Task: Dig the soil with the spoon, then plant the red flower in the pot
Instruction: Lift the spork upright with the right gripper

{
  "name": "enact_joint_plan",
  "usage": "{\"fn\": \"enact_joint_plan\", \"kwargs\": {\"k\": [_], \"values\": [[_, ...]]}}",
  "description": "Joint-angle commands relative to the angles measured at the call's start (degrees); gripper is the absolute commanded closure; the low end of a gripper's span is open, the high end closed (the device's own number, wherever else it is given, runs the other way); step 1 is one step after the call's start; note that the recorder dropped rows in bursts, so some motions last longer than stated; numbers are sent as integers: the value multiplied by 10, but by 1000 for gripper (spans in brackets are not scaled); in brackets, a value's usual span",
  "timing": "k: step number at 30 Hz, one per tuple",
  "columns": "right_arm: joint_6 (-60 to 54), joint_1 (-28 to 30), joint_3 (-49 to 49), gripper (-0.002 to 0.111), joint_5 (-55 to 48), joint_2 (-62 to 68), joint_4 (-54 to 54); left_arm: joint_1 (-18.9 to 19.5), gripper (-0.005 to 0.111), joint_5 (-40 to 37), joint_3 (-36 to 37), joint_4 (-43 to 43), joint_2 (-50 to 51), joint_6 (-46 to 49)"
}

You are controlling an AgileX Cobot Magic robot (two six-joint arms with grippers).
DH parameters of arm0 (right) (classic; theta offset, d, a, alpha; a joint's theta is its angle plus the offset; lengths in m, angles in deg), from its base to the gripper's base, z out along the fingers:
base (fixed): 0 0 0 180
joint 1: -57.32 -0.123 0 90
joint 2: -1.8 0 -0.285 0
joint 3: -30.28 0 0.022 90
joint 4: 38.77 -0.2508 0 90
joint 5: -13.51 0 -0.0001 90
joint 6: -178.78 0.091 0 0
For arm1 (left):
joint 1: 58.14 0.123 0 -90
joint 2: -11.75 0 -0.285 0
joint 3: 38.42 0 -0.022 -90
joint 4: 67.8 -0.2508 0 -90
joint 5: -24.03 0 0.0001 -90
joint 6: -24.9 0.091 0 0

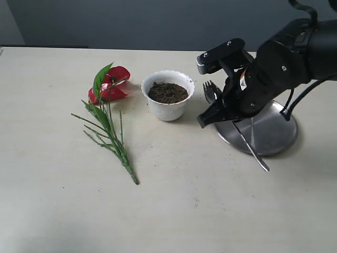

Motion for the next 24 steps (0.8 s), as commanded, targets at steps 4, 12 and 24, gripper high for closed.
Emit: {"fn": "enact_joint_plan", "kwargs": {"k": [4, 12, 24], "values": [[-90, 1, 0, 109, 4, -18, 74, 0, 106, 3, 3, -4, -4, 0], [-123, 1, 0, 109, 31, -18, 255, 0, 106, 3, 3, -4, -4, 0], [-122, 1, 0, 109, 54, -19, 573, 0, 106, 3, 3, -4, -4, 0]]}}
